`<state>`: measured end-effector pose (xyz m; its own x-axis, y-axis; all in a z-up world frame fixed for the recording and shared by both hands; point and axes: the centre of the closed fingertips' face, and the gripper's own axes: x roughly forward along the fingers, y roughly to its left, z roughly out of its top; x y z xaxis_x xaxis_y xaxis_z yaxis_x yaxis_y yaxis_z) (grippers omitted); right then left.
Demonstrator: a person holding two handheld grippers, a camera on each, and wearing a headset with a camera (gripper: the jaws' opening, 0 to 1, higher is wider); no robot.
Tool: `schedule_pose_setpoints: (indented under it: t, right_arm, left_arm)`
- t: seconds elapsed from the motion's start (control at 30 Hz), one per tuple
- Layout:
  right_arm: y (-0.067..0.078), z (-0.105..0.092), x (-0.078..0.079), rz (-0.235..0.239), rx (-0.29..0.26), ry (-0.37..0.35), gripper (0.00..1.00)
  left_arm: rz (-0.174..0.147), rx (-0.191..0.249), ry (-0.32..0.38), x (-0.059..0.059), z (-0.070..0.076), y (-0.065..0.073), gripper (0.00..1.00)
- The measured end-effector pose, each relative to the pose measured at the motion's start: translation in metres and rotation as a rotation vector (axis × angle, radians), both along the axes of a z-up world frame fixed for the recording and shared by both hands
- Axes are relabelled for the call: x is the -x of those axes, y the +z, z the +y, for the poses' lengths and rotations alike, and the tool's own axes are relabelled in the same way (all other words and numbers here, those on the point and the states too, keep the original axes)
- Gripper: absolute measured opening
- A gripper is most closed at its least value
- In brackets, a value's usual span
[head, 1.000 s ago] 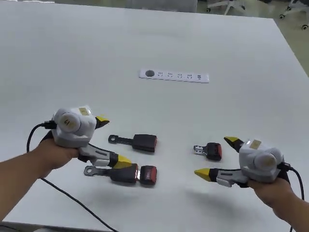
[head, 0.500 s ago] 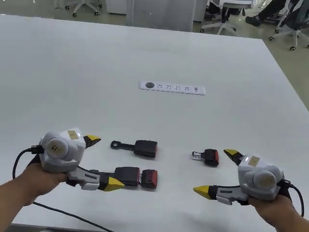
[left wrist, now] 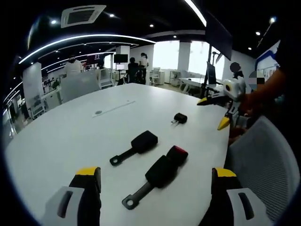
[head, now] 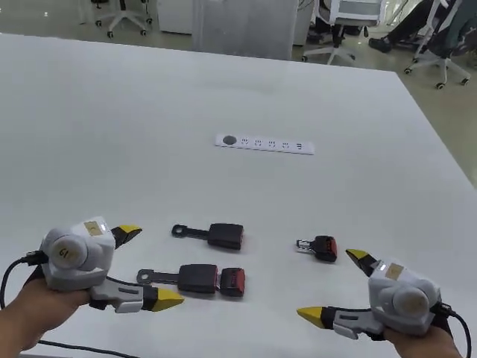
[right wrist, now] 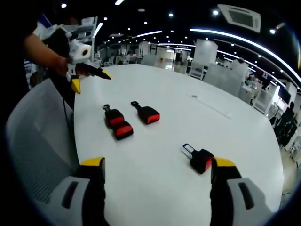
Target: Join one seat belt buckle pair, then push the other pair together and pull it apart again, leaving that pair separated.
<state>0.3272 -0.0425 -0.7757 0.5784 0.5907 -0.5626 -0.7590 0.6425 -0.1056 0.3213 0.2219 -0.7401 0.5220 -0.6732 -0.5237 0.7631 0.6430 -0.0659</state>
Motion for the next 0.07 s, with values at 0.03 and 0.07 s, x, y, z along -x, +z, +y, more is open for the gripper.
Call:
schedule_pose_setpoints:
  t: [0.03, 0.07]
  right_arm:
    - [-0.0002, -0.0001, 0.0004, 0.001, -0.003, -0.003, 0.95]
    - [0.0000, -0.0003, 0.0005, 0.000, -0.007, -0.008, 0.95]
  left_arm:
    - [0.000, 0.002, 0.004, -0.0002, 0.0013, 0.0000, 1.00]
    - [-0.001, 0.006, 0.008, -0.0008, 0.0024, 0.0004, 1.00]
